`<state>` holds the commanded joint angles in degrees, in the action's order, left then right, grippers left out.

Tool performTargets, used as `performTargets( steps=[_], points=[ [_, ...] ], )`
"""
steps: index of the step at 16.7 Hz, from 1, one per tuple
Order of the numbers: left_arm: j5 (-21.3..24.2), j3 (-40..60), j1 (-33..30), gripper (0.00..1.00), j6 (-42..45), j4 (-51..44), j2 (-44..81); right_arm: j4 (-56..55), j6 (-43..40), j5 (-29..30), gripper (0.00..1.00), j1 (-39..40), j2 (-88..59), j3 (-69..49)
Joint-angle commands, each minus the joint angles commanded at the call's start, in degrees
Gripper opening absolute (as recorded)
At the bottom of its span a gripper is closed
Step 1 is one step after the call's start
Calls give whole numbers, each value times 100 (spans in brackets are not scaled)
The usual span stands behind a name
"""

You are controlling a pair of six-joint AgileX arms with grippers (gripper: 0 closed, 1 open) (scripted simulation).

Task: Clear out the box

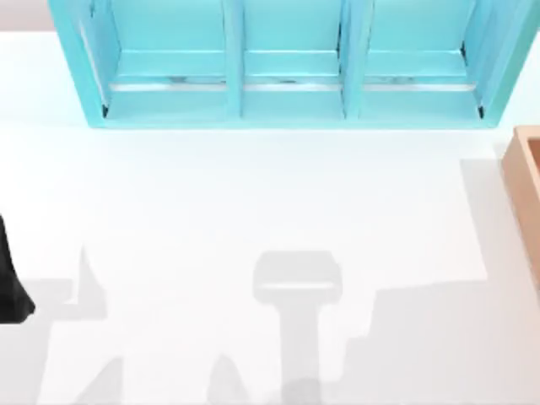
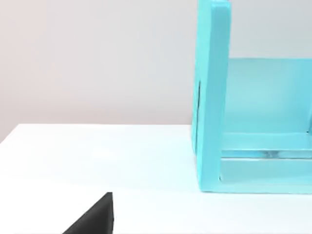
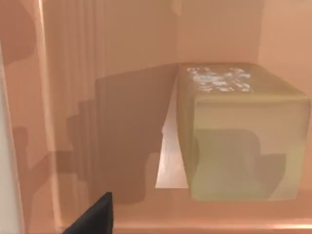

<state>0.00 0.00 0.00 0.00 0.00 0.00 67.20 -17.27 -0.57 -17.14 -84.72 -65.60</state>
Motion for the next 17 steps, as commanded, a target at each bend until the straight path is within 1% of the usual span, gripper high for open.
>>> performTargets(
  steps=[3, 9, 12, 17],
  points=[
    [0, 0, 0, 100, 0, 0, 0, 383, -115, -4, 100, -119, -365, -385],
    [0, 0, 0, 100, 0, 0, 0, 374, -111, -3, 100, -100, -368, -377],
    [0, 0, 0, 100, 0, 0, 0, 37, -96, -4, 100, -103, -467, -123],
    [0, 0, 0, 100, 0, 0, 0, -1080, -78, -4, 100, -89, -781, 678]
  ],
)
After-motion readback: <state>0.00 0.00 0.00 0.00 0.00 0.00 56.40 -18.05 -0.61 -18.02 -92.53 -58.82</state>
